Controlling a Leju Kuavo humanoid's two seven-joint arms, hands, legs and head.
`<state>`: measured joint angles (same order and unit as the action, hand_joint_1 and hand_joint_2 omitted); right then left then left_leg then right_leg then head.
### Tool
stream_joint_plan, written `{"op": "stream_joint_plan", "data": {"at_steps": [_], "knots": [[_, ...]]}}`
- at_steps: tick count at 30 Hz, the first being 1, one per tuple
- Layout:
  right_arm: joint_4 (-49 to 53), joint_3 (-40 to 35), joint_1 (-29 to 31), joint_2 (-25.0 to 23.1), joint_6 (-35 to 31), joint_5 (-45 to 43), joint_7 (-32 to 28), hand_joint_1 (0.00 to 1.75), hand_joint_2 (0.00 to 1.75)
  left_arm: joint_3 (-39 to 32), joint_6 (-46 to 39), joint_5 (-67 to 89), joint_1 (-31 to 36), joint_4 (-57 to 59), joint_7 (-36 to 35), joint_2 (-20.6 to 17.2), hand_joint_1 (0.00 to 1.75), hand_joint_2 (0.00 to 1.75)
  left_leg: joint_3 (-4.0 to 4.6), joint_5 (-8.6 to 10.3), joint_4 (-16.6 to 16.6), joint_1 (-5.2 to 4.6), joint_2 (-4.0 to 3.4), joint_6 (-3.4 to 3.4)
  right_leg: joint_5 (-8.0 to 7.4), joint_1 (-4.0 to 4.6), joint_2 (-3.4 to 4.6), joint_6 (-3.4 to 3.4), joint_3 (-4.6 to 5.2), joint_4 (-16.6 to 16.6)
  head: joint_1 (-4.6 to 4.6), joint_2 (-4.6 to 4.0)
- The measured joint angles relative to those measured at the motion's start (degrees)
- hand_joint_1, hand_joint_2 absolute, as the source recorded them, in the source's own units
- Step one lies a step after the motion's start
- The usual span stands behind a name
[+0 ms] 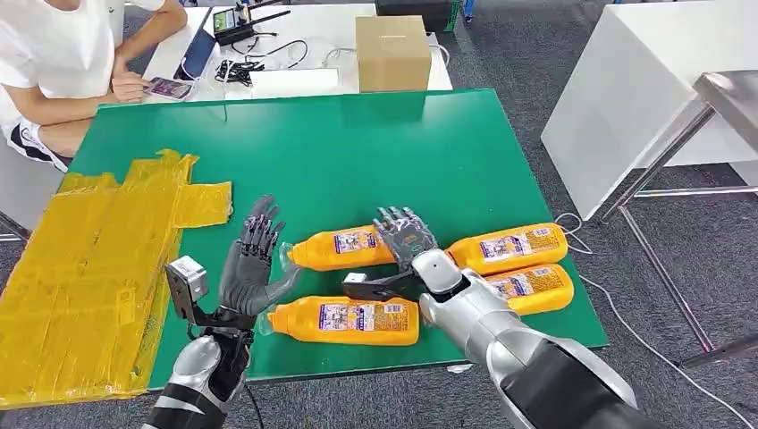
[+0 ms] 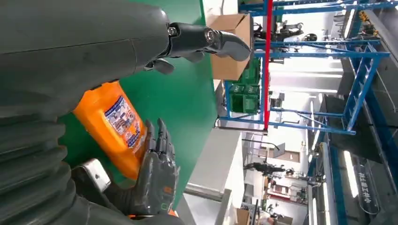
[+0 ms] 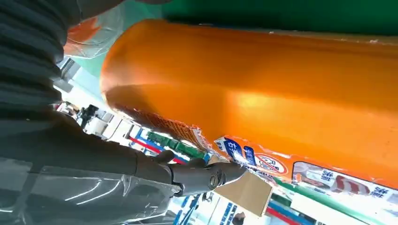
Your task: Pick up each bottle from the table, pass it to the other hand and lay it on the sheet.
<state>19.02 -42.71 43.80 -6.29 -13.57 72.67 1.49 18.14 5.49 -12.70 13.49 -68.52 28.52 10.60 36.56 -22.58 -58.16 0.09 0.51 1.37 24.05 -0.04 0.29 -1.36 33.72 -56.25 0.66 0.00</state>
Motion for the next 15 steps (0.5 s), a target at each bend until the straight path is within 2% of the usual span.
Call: {"op": "stream_joint_plan", "data": {"at_steps": [6, 15], "knots": [[0.0, -0.2, 0.0, 0.0, 1.0, -0.6, -4.7, 0.0, 1.75, 0.1, 0.2, -0.4, 0.0, 0.0, 0.1, 0.0, 0.0, 1.75, -0.01, 0.0, 0.0, 0.0, -0.01, 0.0, 0.0, 0.0, 0.0, 0.0, 0.0, 0.0, 0.0, 0.0], [0.0, 1.5, -0.1, 0.0, 4.3, -7.6, -10.3, 0.0, 1.75, 0.6, 0.5, -0.6, 0.0, 0.3, 0.2, 0.0, 0.0, 1.75, -0.02, 0.0, 0.0, 0.0, -0.01, 0.0, 0.0, 0.0, 0.0, 0.0, -0.01, 0.0, 0.0, 0.0]]}}
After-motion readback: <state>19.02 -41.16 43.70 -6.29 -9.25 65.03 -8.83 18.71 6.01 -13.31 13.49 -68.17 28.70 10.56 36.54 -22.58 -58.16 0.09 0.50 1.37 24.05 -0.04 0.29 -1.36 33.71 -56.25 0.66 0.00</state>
